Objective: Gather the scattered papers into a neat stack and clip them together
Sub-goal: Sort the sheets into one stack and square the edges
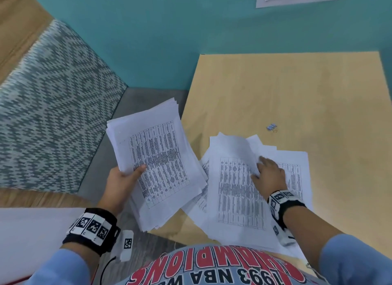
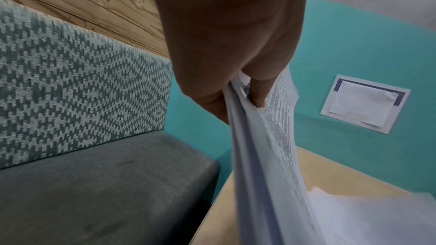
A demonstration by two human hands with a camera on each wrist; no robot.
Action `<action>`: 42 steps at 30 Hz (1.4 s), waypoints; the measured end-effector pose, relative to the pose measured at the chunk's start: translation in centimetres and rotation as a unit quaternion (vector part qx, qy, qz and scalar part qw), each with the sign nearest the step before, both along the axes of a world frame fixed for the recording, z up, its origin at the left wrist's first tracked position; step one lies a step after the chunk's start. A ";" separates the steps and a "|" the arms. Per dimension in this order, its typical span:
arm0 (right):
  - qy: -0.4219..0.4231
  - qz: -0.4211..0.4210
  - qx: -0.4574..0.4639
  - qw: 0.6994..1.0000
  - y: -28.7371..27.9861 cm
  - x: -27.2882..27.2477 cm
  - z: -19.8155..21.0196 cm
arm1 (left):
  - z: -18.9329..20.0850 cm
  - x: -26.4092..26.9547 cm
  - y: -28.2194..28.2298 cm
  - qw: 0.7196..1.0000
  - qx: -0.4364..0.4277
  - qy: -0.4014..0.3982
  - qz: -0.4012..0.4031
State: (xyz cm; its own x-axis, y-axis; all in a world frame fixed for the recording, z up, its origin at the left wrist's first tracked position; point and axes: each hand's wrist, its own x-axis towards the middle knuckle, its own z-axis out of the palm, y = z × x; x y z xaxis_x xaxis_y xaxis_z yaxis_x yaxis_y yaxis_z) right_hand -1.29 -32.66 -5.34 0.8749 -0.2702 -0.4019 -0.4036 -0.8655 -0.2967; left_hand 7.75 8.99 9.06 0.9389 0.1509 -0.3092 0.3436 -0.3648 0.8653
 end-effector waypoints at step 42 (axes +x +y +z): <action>-0.064 0.138 -0.058 0.987 -0.4 1.2 1.0 | 0.3 -2.0 -0.7 0.999 0.015 0.030 0.016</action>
State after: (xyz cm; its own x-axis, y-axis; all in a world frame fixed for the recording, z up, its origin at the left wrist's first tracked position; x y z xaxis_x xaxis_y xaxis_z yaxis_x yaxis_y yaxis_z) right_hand -0.06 -33.02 -4.31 0.9633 -0.0528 -0.2631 -0.1137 -0.9684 -0.2220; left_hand 5.74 8.32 9.37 0.9137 0.1907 -0.3589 0.4058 -0.3781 0.8321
